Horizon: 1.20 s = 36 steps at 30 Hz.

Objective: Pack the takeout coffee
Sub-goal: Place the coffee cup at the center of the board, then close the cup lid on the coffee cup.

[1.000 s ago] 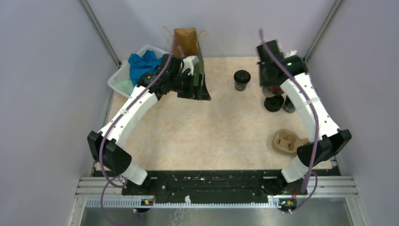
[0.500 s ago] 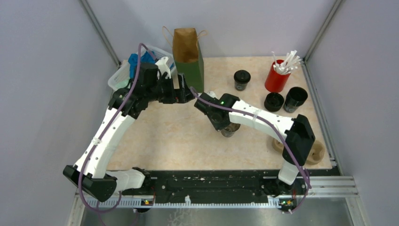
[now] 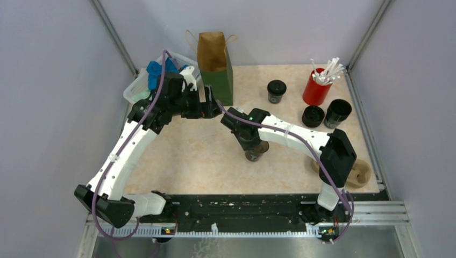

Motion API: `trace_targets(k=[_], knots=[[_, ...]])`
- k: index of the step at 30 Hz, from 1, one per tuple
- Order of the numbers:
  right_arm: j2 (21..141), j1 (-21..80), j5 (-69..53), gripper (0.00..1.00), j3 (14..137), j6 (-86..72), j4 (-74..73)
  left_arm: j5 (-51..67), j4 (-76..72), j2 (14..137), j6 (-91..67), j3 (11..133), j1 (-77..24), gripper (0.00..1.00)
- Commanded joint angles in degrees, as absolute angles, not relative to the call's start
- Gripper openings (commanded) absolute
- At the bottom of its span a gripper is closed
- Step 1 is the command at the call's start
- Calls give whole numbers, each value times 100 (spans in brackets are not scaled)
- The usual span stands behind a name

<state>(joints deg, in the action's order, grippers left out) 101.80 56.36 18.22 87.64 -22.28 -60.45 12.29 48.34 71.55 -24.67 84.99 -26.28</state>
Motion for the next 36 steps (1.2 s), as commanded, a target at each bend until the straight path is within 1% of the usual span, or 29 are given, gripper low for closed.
trace_targets(k=[1, 4, 6, 8, 10, 11, 14, 16, 19, 22, 25, 28, 36], knots=[[10188, 5669, 1550, 20, 9076, -2192, -5962, 1214, 4676, 7202, -2292, 8580, -2623, 98], [9961, 5662, 1339, 36, 9407, -2220, -5953, 1185, 4686, 7223, -2259, 8637, -2624, 98], [9847, 5610, 1219, 44, 9726, -2218, -5996, 1175, 4676, 7232, -2250, 8669, -2617, 98], [9687, 5443, 1097, 47, 9856, -2302, -6026, 1191, 4659, 7248, -2242, 8689, -2617, 98], [9414, 5132, 1095, 49, 9736, -2372, -5932, 1203, 4658, 7251, -2232, 8703, -2614, 98], [9263, 4871, 1108, 49, 9569, -2399, -5865, 1202, 4658, 7251, -2226, 8701, -2613, 98], [8930, 3602, 930, 49, 8931, -2383, -5614, 1212, 4688, 7259, -2191, 8721, -2618, 98], [8820, 2688, 856, 52, 8458, -2149, -5256, 1234, 4709, 7268, -2157, 8728, -2614, 98], [8882, 1465, 284, 55, 7867, -1866, -4599, 1312, 4719, 7294, -2092, 8732, -2618, 98], [9218, 735, 68, 59, 7821, -1468, -4273, 1411, 4727, 7331, -2044, 8739, -2607, 98], [9686, 340, -155, 59, 8063, -1245, -4156, 1516, 4681, 7338, -2039, 8691, -2610, 98], [10021, 275, -155, 57, 8319, -1098, -4142, 1582, 4659, 7386, -2032, 8682, -2610, 98], [10495, 260, -27, 45, 8558, -842, -3949, 1594, 4628, 7453, -2013, 8652, -2610, 98]])
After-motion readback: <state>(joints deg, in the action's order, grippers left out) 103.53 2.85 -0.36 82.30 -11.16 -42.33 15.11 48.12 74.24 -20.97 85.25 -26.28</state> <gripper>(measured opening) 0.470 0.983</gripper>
